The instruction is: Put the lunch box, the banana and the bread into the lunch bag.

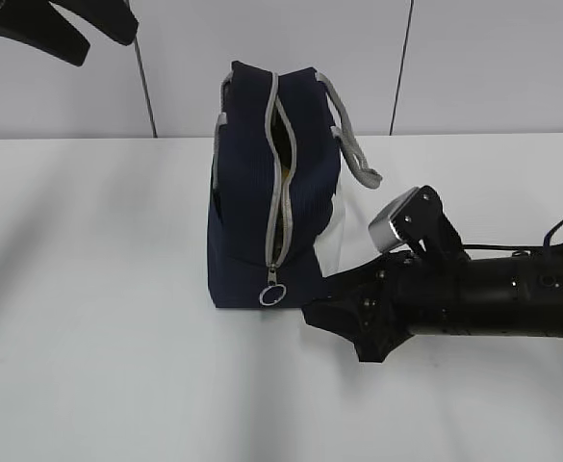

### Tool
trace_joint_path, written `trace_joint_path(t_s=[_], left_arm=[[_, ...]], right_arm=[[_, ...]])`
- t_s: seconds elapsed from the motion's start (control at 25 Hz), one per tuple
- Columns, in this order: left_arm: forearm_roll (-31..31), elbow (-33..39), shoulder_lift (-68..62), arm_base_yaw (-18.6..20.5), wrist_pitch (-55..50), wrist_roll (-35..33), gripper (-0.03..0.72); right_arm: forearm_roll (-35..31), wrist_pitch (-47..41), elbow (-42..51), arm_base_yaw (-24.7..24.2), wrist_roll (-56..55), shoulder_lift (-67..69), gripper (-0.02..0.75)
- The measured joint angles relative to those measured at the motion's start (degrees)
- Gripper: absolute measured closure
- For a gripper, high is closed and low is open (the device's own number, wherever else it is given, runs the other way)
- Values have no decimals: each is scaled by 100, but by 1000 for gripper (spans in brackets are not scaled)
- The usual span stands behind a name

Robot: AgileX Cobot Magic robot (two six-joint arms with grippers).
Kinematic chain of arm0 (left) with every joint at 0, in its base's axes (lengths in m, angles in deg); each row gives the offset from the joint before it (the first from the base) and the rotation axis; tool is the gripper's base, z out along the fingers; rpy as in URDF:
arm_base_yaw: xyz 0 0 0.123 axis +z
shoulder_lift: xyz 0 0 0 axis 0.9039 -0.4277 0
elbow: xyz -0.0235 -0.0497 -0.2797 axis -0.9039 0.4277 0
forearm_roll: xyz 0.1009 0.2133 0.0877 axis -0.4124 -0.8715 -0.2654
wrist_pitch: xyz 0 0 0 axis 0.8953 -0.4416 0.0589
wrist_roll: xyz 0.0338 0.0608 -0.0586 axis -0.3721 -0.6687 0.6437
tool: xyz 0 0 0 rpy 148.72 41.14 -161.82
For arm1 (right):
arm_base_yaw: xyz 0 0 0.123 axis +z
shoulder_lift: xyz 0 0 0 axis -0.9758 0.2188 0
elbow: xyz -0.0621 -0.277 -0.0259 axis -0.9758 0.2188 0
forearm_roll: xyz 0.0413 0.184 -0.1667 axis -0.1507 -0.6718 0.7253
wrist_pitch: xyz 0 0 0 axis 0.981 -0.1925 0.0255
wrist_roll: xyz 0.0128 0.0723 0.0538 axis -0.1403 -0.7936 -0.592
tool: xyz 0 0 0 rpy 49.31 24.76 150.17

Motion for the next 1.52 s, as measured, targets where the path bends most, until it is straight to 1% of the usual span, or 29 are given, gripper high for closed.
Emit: trace_joint_path(t_s=[0.12, 0.28, 0.4, 0.48, 0.6, 0.72, 0.88, 1.16, 1.52], left_arm=[[-26, 0, -15, 0, 0, 0, 262], [-135, 0, -166, 0, 0, 0, 272], [-251, 12, -210, 0, 0, 0, 274], [-295, 81, -210, 0, 6, 0, 274], [-349, 378, -210, 0, 16, -18, 274], [-354, 741, -210, 0, 121, -36, 274], [-354, 1013, -210, 0, 254, -63, 289], [-348, 1061, -210, 0, 380, -118, 296], [-348, 1062, -210, 0, 379, -131, 300]], right_arm=[[-116, 73, -9, 0, 320, 34, 373], [-150, 482, -38, 0, 808, 263, 373], [-150, 676, -162, 0, 936, 546, 373], [-150, 724, -303, 0, 974, 740, 372], [-84, 806, -568, 0, 986, 957, 372], [26, 858, -696, 0, 986, 1116, 372], [104, 880, -786, 45, 986, 1322, 372], [122, 880, -1012, 218, 986, 1466, 372], [122, 713, -1152, 251, 986, 1475, 371]])
